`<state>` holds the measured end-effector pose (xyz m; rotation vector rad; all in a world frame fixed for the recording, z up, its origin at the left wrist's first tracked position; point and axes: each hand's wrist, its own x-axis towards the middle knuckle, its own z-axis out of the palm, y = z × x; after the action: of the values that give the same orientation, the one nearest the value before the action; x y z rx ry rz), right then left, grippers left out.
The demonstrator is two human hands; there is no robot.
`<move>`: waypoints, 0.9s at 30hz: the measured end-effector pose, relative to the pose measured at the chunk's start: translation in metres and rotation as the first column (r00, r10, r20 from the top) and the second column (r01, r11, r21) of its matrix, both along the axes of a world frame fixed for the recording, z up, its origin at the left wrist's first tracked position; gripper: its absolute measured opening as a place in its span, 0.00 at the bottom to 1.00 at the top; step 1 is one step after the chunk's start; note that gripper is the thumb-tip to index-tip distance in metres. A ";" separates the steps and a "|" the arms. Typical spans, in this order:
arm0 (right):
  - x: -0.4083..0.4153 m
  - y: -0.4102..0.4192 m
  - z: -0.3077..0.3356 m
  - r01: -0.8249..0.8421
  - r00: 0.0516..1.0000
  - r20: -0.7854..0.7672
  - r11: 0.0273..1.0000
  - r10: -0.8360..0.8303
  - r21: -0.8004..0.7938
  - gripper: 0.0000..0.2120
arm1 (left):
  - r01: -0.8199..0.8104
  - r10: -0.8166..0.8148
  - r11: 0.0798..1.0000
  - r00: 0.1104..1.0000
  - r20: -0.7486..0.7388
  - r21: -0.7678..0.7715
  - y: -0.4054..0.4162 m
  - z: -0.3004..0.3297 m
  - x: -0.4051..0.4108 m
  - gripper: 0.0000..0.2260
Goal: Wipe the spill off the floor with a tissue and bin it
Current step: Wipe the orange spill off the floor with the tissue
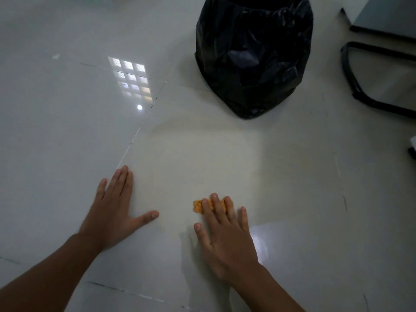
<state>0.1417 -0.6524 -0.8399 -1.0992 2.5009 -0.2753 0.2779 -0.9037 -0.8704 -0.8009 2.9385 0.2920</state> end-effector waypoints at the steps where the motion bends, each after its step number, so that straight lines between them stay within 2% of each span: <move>1: 0.000 0.002 -0.001 -0.019 1.000 -0.013 1.000 0.019 0.002 0.37 | -0.007 0.007 1.000 1.000 -0.004 0.003 0.001 0.000 0.000 0.58; 5: -0.007 -0.009 -0.004 -0.065 0.998 -0.010 0.998 0.065 -0.025 0.37 | 0.010 -0.010 1.000 1.000 0.027 0.003 0.011 -0.001 0.004 0.62; 8: -0.008 -0.005 -0.003 -0.120 0.993 -0.013 0.991 0.120 -0.054 0.31 | 0.071 -0.069 0.997 0.995 0.075 -0.025 0.018 -0.003 0.007 0.64; 16: -0.027 0.094 -0.005 -0.333 0.936 -0.119 0.943 0.331 -0.001 0.27 | 0.042 -0.041 0.999 0.997 0.066 -0.013 0.037 -0.003 0.005 0.66; 18: -0.038 0.124 -0.004 -0.246 0.960 -0.123 0.968 0.250 0.046 0.29 | 0.038 -0.038 0.999 0.996 0.076 -0.008 0.040 -0.004 0.005 0.65; 20: -0.051 0.148 -0.005 -0.005 0.991 -0.136 0.997 0.016 0.080 0.31 | 0.033 -0.033 0.999 0.996 0.085 -0.005 0.043 -0.005 0.005 0.64; 22: -0.065 0.158 -0.007 0.242 0.964 -0.133 0.968 -0.231 0.069 0.36 | 0.031 -0.030 0.999 0.996 0.083 -0.010 0.045 -0.007 0.004 0.63; 23: -0.070 0.156 -0.007 0.314 0.945 -0.117 0.946 -0.304 0.076 0.38 | 0.032 -0.030 0.999 0.996 0.084 -0.015 0.046 -0.007 0.003 0.63; 25: -0.077 0.138 -0.006 0.368 0.928 -0.088 0.926 -0.361 0.085 0.41 | 0.029 -0.027 0.999 0.997 0.071 -0.021 0.047 -0.007 0.003 0.64; 27: -0.074 0.112 -0.006 0.353 0.933 -0.089 0.934 -0.348 0.057 0.42 | 0.029 -0.028 1.000 0.997 0.073 -0.013 0.048 -0.007 0.003 0.64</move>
<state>0.0676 -0.5408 -0.8457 -0.6391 2.7466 -0.2412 0.2809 -0.8557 -0.8773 -0.7545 2.8839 0.2358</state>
